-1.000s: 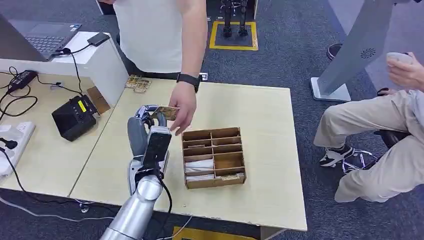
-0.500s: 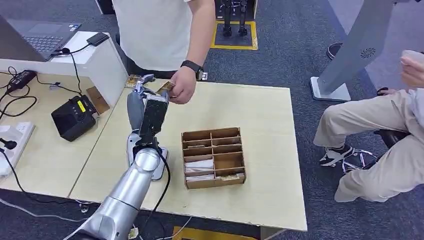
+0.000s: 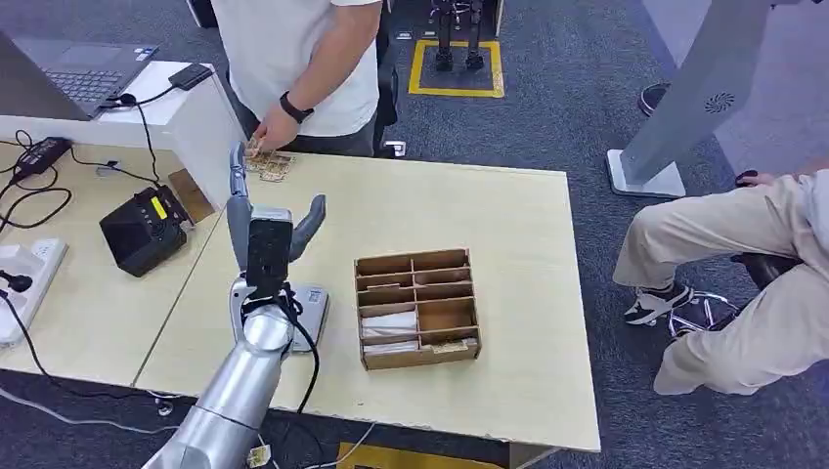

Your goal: Pass the card to the sensor for recognition and then transmit it.

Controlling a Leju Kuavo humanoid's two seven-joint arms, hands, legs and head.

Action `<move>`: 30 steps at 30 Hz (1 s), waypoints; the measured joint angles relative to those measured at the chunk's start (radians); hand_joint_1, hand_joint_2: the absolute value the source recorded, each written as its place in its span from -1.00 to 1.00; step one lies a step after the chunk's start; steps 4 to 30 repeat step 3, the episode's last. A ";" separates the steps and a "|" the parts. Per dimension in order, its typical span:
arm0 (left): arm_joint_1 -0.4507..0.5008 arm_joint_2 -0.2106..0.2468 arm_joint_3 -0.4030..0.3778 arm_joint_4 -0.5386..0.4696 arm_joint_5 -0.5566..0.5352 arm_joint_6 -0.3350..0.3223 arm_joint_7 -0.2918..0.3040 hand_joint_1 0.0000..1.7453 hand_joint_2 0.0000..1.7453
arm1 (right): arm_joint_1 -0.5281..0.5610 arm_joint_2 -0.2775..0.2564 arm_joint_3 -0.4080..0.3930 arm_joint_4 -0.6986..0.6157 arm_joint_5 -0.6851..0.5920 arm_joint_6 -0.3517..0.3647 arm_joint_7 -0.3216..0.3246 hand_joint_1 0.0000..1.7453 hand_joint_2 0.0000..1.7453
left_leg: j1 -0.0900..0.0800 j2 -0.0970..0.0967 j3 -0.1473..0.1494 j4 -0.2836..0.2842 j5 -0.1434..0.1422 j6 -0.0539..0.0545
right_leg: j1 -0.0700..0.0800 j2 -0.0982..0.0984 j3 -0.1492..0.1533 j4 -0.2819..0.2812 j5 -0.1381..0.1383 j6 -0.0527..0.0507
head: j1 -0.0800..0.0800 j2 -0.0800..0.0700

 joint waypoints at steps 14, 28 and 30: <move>0.075 0.012 0.000 -0.090 0.020 0.021 -0.043 -1.00 1.00 | 0.000 0.000 0.000 -0.003 -0.018 0.000 0.014 -1.00 1.00 | 0.000 0.000 0.000 0.000 -0.001 0.000 | 0.000 0.000 0.000 0.000 -0.001 0.000 | 0.000 0.000; 0.075 0.012 0.000 -0.090 0.020 0.021 -0.043 -1.00 1.00 | 0.000 0.000 0.000 -0.003 -0.018 0.000 0.014 -1.00 1.00 | 0.000 0.000 0.000 0.000 -0.001 0.000 | 0.000 0.000 0.000 0.000 -0.001 0.000 | 0.000 0.000; 0.075 0.012 0.000 -0.090 0.020 0.021 -0.043 -1.00 1.00 | 0.000 0.000 0.000 -0.003 -0.018 0.000 0.014 -1.00 1.00 | 0.000 0.000 0.000 0.000 -0.001 0.000 | 0.000 0.000 0.000 0.000 -0.001 0.000 | 0.000 0.000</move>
